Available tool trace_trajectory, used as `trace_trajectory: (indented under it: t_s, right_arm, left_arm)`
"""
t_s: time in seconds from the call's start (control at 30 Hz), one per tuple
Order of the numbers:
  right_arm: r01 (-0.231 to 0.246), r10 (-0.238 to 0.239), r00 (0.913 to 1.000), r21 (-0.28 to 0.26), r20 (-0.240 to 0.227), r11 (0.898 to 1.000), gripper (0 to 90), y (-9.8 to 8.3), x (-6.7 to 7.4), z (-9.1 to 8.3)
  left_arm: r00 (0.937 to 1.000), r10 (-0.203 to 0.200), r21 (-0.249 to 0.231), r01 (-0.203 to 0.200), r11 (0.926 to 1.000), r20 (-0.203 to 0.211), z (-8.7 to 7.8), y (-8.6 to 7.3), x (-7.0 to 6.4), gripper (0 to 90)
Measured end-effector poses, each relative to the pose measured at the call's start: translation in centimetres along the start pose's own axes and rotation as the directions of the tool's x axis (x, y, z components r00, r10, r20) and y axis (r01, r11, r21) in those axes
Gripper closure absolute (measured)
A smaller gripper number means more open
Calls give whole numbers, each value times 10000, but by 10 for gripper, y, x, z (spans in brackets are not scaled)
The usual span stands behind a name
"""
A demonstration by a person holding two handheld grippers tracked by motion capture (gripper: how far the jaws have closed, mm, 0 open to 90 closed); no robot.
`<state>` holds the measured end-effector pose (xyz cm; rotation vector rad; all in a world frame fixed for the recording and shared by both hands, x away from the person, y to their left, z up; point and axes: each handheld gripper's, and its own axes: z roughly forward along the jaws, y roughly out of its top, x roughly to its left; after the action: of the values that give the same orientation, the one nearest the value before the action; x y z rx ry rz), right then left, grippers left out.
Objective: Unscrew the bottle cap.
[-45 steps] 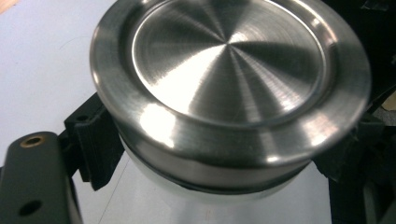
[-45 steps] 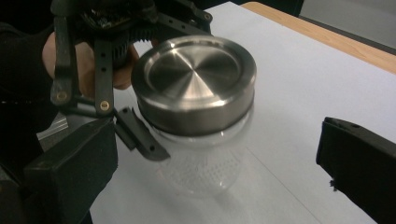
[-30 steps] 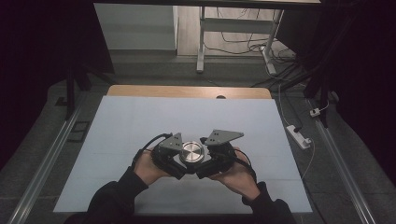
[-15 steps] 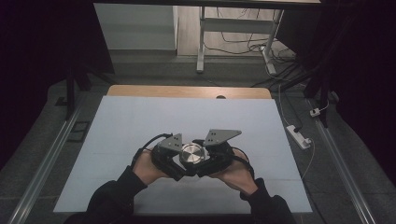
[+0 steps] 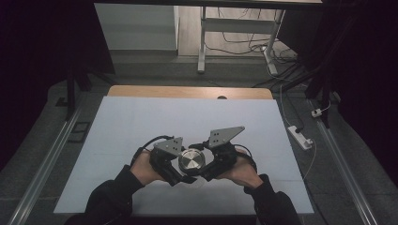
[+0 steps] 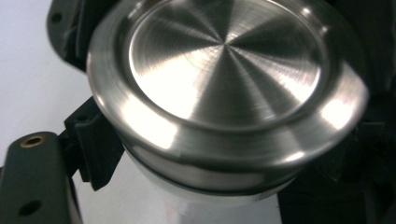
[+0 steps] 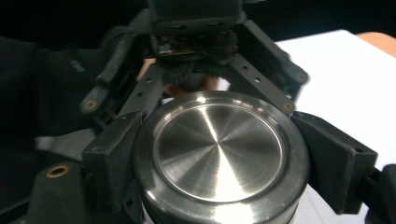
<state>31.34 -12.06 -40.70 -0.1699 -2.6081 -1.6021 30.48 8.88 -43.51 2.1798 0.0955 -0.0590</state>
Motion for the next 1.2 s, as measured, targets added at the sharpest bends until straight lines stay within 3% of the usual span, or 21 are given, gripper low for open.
trace_trajectory:
  t_s: [0.1, 0.2, 0.23, 0.33, 0.43, 0.47, 0.5, 0.6, 0.7, 0.8, 0.97, 1.07, 1.2]
  right_arm:
    - [132, -132, 9993, -12, -357, 9999, 187, -1, -2, -2]
    - [119, -112, 9996, -274, 270, 9996, 148, 3, 1, -6]
    - [119, -112, 9996, -274, 270, 9996, 148, 3, 1, -6]
    - [-137, 198, 9947, -612, 1011, 9980, 103, 9, 3, -12]
    - [-358, 515, 9800, -845, 1920, 9958, 100, 13, 6, -17]
    - [-584, 778, 9670, -862, 2427, 9946, 101, 13, 8, -17]
    - [-584, 778, 9670, -862, 2427, 9946, 101, 13, 8, -17]
    - [-815, 1030, 9528, -861, 2857, 9929, 103, 12, 9, -13]
    - [-858, 991, 9427, -554, 3187, 9948, 105, 12, 13, -5]
    - [-534, 545, 9309, -130, 3611, 9985, 149, 12, 19, 2]
    - [-214, 182, 9416, 58, 3362, 9998, 193, 14, 23, 1]
    - [-150, 105, 9587, 138, 2841, 9998, 194, 14, 21, -2]
    - [-133, 117, 9842, 79, 1766, 9999, 195, 12, 17, -7]
  left_arm:
    - [9998, 43, 53, -43, 10000, -181, 1, 2, -2, 158]
    - [9979, -50, -17, 49, 10000, -649, -3, 4, -2, 158]
    - [9963, -134, -49, 131, 9999, -846, -5, 4, -2, 158]
    - [9882, -419, -163, 399, 9991, -1475, -10, 4, -1, 158]
    - [9803, -756, -332, 707, 9969, -1824, -13, 2, 1, 158]
    - [9778, -838, -343, 786, 9963, -1923, -13, 2, 2, 158]
    - [9746, -898, -312, 852, 9959, -2050, -12, 2, 3, 158]
    - [9677, -949, -82, 956, 9954, -2337, -9, 2, 2, 158]
    - [9677, -964, -53, 979, 9952, -2328, -7, 2, 2, 158]
    - [9706, -875, -57, 884, 9961, -2242, -7, 4, 0, 158]
    - [9814, -742, -101, 735, 9972, -1769, -7, 5, -1, 158]
    - [9906, -580, -155, 565, 9983, -1241, -7, 4, 0, 158]
    - [9988, -374, -330, 363, 9988, -327, -6, 2, 0, 158]
